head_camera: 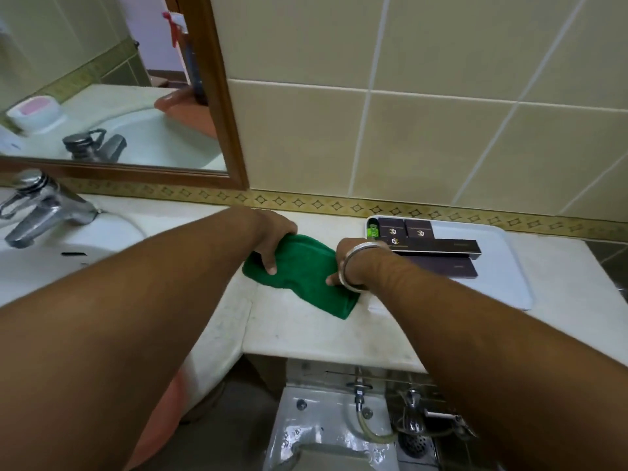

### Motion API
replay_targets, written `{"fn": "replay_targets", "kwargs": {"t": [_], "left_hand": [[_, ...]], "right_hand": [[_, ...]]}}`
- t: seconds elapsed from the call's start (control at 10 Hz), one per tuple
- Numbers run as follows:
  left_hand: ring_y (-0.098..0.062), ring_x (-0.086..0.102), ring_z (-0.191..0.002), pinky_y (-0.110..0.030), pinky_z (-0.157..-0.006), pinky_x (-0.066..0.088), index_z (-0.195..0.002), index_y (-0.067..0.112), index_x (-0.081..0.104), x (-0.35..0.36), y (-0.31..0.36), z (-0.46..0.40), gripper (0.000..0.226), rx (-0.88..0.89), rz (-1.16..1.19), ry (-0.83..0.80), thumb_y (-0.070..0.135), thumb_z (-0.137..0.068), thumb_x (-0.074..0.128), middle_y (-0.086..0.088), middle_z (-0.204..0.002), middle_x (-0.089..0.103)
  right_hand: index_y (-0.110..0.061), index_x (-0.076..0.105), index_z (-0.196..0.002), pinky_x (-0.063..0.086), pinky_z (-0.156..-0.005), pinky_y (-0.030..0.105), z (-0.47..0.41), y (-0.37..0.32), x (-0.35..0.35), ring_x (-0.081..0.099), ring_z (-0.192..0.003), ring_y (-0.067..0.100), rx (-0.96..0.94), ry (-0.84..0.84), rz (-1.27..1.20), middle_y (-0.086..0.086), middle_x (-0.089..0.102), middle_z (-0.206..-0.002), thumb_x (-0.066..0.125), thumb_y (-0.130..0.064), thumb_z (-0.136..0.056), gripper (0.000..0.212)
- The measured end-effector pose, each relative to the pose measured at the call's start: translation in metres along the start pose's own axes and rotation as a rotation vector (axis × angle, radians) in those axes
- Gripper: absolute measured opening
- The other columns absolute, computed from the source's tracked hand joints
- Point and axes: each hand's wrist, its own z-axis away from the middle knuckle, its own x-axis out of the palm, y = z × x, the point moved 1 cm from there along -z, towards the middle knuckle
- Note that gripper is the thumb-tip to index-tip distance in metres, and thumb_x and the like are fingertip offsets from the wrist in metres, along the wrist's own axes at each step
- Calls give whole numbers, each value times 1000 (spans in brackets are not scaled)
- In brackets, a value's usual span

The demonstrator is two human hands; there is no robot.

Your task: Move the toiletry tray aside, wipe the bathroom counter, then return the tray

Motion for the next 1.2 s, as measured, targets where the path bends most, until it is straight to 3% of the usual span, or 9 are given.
{"fn": "replay_targets", "kwargs": {"t": [0.2, 0.3, 0.4, 0.5, 0.6, 0.7, 0.9, 1.0, 1.2], "left_hand": [[-23, 58, -98, -35, -82, 47, -97, 22, 54, 0, -23, 66, 21, 49, 323, 155, 25, -87, 72, -1, -102, 59], [-25, 62, -92, -41, -79, 56, -94, 20, 54, -5, -52, 126, 21, -23, 544, 179, 13, -87, 72, -6, -98, 60], [-26, 66, -90, -45, -82, 59, -89, 19, 57, 1, -82, 193, 24, -115, 733, 172, 10, -82, 78, -9, -96, 63], [-20, 67, -84, -35, -70, 60, -87, 19, 61, 18, -103, 249, 23, -241, 789, 177, 12, -80, 81, -7, -96, 65], [-24, 69, -90, -35, -69, 61, -93, 16, 65, 49, -113, 286, 19, -371, 756, 95, 11, -81, 79, -10, -103, 67], [-30, 69, -97, -46, -90, 57, -113, 7, 64, 88, -112, 299, 28, -486, 659, -62, 12, -87, 73, -16, -114, 67], [-38, 63, -114, -48, -96, 52, -153, 8, 22, 139, -97, 308, 87, -662, 616, -121, 10, -85, 75, -24, -135, 55], [-32, 64, -112, -44, -97, 51, -145, 3, 35, 151, -90, 316, 71, -692, 505, -116, 16, -87, 74, -20, -130, 60], [-29, 52, -127, -43, -101, 46, -133, 12, 56, 142, -51, 321, 38, -693, 305, 138, 18, -96, 53, -10, -140, 54]], "right_hand": [[-17, 66, -102, 51, -82, 35, 27, -5, -11, 62, -90, 25, -80, 34, -273, 3, 68, -97, 70, -55, -75, 47], [-22, 66, -78, 44, -57, 22, 53, -12, -36, 60, -71, 13, -222, 54, -629, -6, 65, -73, 77, -49, -71, 30], [-17, 67, -88, 46, -54, 16, 78, -41, -59, 64, -69, 9, -315, 57, -896, -5, 69, -79, 79, -40, -73, 30], [-12, 62, -105, 59, -62, 36, 93, -83, -63, 72, -80, 21, -318, -126, -1251, 12, 71, -98, 77, -20, -78, 32], [-17, 57, -107, 60, -65, 46, 105, -130, -52, 71, -84, 28, -252, -152, -1338, 14, 67, -100, 76, -15, -79, 34], [-19, 56, -106, 59, -73, 44, 109, -170, -25, 65, -84, 25, -199, -61, -1200, 9, 63, -97, 81, -23, -74, 41], [-18, 55, -97, 55, -80, 50, 123, -225, 35, 64, -85, 30, -170, -129, -1117, 11, 64, -92, 84, -24, -69, 41], [-18, 54, -102, 55, -78, 44, 135, -234, 46, 63, -84, 27, -209, -96, -943, 5, 63, -94, 78, -27, -74, 37], [-14, 52, -128, 45, -83, 28, 163, -177, 3, 60, -96, 26, -197, 253, -777, 9, 66, -111, 59, -18, -85, 43]]}}
